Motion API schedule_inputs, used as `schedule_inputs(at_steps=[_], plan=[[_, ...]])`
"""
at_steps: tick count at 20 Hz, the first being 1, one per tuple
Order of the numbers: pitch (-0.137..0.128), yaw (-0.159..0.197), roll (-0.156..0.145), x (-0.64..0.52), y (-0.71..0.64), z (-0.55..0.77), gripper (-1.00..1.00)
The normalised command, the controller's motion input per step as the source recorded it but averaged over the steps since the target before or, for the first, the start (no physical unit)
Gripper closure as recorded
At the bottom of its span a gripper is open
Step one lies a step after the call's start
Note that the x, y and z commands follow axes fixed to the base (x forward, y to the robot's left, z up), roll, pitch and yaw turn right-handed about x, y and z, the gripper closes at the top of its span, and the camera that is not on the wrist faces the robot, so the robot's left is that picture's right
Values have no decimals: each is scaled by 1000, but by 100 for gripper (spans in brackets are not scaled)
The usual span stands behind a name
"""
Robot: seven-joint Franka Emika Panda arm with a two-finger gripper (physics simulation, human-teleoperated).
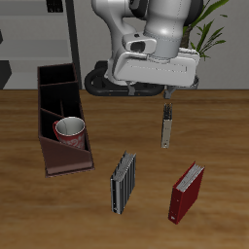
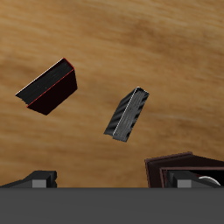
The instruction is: Place the red mug into the right desk caddy's left compartment and place the red book into the right desk caddy's front compartment
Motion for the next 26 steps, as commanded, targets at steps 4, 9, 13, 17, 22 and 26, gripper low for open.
schedule_inputs(at_steps=[4,9,13,17,22,26], plan=[[14,-7,103,458,445,-29,-100],[43,-34,38,493,316,-194,-100],[-23,-41,69,321,307,-171,-100],[16,-51,21,210,166,-228,-100],[11,-51,25,271,87,-240,-100],[10,-88,-14,354,-77,-310,-100]])
